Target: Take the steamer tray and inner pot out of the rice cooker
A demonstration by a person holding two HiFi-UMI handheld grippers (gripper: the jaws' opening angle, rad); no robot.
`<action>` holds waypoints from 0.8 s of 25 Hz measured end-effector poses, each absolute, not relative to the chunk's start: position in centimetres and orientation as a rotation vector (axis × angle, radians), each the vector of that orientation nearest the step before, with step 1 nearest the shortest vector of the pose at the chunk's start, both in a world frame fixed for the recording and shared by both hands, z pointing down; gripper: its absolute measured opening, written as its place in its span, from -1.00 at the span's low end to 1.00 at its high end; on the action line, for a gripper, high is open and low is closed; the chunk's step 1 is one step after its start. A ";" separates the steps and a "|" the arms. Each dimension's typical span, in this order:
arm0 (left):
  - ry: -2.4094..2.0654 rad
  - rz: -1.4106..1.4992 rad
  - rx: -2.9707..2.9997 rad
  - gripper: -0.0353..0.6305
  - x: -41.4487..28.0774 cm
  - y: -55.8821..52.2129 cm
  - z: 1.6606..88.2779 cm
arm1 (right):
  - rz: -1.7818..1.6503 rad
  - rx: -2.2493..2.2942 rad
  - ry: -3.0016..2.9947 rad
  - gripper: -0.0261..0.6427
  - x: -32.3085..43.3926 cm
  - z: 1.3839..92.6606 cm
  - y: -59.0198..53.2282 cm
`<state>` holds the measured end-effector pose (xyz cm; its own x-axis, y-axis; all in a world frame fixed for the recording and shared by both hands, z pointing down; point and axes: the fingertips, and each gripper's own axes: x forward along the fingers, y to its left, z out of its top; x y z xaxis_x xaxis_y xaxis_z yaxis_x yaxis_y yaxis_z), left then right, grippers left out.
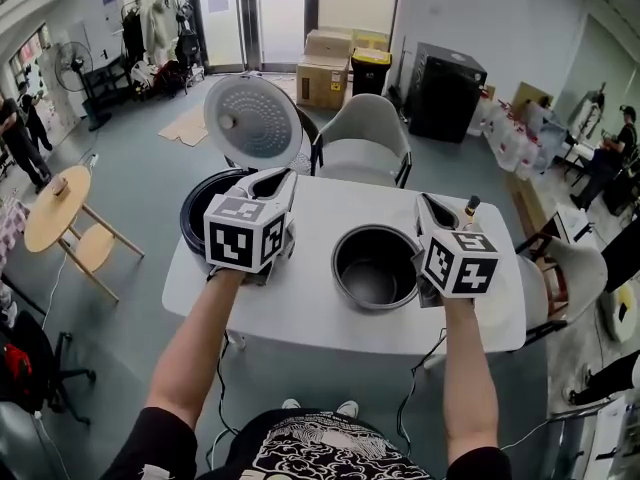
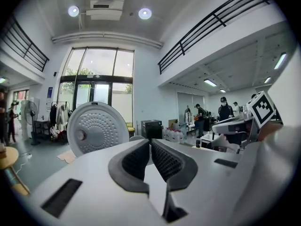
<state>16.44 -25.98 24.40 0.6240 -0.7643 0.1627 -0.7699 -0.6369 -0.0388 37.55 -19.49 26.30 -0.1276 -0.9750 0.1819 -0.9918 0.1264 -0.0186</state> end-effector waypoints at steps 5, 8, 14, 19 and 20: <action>-1.336 0.287 2.806 -0.82 16.4 -25.3 24.9 | 0.167 2.009 -2.259 -0.89 37.7 25.9 -18.7; -1.335 0.299 2.799 -0.82 16.2 -25.1 25.7 | 0.132 2.001 -2.259 -0.89 37.5 25.9 -18.4; -1.346 0.323 2.790 -0.82 16.0 -25.3 26.2 | 0.110 1.990 -2.258 -0.89 37.2 25.9 -18.5; -1.353 0.332 2.787 -0.82 15.6 -24.9 26.2 | 0.094 1.981 -2.265 -0.89 36.7 25.5 -18.3; -1.353 0.335 2.787 -0.82 15.7 -24.8 26.3 | 0.092 1.979 -2.267 -0.88 36.8 25.6 -18.2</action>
